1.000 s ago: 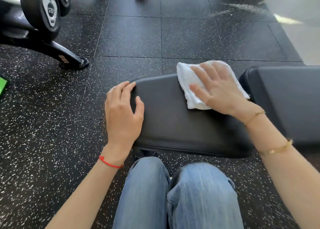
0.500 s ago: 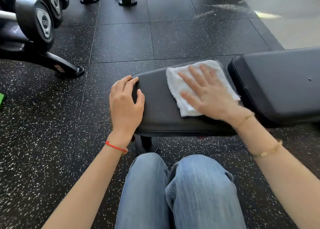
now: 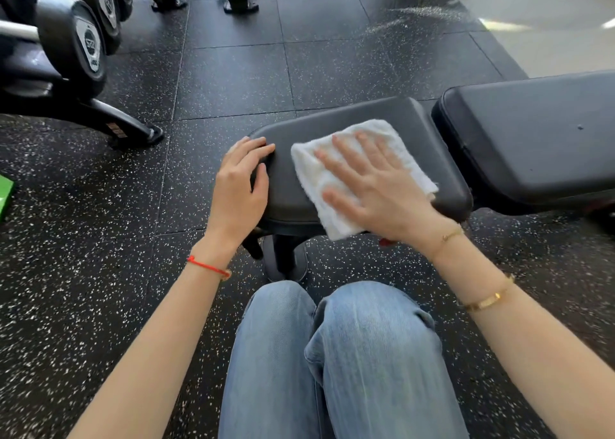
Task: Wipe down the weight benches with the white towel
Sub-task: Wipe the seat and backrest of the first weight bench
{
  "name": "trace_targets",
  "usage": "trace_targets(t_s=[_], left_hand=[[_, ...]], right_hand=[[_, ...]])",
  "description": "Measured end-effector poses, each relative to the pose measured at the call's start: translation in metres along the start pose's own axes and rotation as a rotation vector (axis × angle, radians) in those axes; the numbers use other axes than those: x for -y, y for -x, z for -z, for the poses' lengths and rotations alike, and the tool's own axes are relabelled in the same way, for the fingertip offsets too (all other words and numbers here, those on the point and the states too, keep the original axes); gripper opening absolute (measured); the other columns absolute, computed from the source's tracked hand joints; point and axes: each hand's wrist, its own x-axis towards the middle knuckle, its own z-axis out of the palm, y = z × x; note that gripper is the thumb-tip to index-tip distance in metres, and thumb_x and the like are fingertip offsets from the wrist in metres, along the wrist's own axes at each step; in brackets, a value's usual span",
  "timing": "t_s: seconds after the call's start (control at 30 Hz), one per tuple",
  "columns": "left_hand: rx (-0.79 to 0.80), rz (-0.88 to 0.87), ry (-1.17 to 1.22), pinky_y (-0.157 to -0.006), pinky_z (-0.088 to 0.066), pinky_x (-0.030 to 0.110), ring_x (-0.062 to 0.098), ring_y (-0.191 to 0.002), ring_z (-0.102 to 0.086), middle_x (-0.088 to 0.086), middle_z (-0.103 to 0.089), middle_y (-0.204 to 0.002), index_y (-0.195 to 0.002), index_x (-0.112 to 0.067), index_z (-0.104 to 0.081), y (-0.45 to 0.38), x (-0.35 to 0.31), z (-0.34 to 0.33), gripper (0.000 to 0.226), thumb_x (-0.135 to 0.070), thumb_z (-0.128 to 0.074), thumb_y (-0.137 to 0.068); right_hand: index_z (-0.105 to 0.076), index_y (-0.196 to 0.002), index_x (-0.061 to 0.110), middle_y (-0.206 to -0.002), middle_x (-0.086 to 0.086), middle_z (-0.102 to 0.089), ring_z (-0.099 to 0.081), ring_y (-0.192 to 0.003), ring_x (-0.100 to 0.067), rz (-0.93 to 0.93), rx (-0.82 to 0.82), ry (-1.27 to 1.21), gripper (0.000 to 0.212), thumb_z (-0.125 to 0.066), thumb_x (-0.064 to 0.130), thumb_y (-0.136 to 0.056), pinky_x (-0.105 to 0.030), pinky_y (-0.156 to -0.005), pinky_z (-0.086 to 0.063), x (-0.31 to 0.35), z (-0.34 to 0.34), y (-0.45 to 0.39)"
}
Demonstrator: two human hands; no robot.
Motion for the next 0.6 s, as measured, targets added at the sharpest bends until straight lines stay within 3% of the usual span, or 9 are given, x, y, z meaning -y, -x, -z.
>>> trace_targets(t_s=[0.1, 0.33, 0.43, 0.6], left_hand=[[-0.029, -0.05, -0.001, -0.118, -0.026, 0.019, 0.023, -0.137, -0.046, 0.009, -0.06, -0.135, -0.126, -0.004, -0.064, 0.015, 0.003, 0.003, 0.032, -0.003, -0.049, -0.099], [-0.076, -0.179, -0.027, -0.116, -0.035, 0.048, 0.024, -0.135, -0.048, 0.008, -0.061, -0.134, -0.127, -0.004, -0.064, 0.054, -0.001, -0.007, 0.03, -0.012, -0.048, -0.102], [-0.089, -0.191, -0.03, -0.117, -0.032, 0.05, 0.024, -0.137, -0.047, 0.008, -0.059, -0.137, -0.13, -0.004, -0.062, 0.059, -0.002, -0.009, 0.031, -0.01, -0.048, -0.103], [-0.092, -0.187, -0.045, -0.12, -0.029, 0.047, 0.023, -0.137, -0.046, 0.007, -0.059, -0.137, -0.13, -0.004, -0.061, 0.059, -0.005, -0.009, 0.032, -0.009, -0.048, -0.102]], right_hand=[[-0.02, -0.156, 0.032, -0.163, -0.004, -0.022, -0.018, -0.148, -0.039, 0.157, -0.16, 0.165, 0.065, -0.022, 0.064, -0.1, -0.056, -0.119, -0.016, 0.02, -0.013, 0.018], [-0.041, -0.149, 0.031, -0.151, -0.003, -0.045, -0.045, -0.137, -0.034, 0.097, -0.555, 0.283, 0.055, -0.039, 0.058, -0.101, -0.051, -0.108, -0.04, 0.04, -0.047, 0.033], [-0.041, -0.149, 0.029, -0.15, -0.005, -0.047, -0.047, -0.135, -0.033, 0.084, -0.565, 0.338, 0.058, -0.038, 0.061, -0.1, -0.049, -0.109, -0.04, 0.035, -0.056, 0.035], [-0.041, -0.149, 0.024, -0.151, -0.008, -0.044, -0.036, -0.139, -0.034, -0.144, -0.564, 0.277, 0.061, -0.042, 0.06, -0.099, -0.047, -0.119, -0.018, -0.006, -0.061, 0.072]])
